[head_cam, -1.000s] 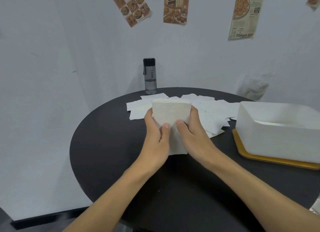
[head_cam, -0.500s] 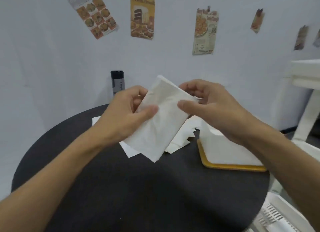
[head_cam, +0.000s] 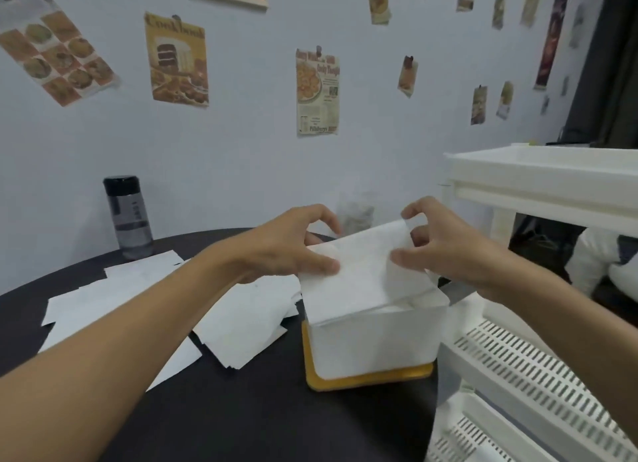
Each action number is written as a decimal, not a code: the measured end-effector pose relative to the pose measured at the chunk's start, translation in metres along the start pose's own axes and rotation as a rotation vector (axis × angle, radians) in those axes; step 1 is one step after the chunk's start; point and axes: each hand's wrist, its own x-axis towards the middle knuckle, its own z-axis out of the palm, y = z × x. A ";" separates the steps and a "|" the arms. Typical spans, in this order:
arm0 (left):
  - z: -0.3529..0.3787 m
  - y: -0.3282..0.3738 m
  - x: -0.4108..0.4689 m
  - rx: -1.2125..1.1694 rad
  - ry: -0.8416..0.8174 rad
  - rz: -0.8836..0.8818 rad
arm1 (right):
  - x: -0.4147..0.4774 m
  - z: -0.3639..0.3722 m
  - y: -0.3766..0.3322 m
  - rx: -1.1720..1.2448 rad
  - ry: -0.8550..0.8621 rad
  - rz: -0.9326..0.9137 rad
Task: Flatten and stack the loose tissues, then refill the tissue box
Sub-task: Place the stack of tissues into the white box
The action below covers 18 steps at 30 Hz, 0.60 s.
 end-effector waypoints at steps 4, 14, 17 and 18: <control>0.007 -0.003 0.023 0.069 -0.053 -0.018 | 0.016 0.003 0.017 -0.124 0.058 -0.071; 0.028 -0.030 0.038 0.409 0.005 0.099 | 0.024 0.014 0.032 -0.388 0.000 -0.035; 0.033 -0.033 0.038 0.467 0.025 0.114 | 0.027 0.016 0.037 -0.406 0.010 -0.051; 0.034 -0.033 0.038 0.482 0.024 0.121 | 0.028 0.018 0.039 -0.416 0.012 -0.049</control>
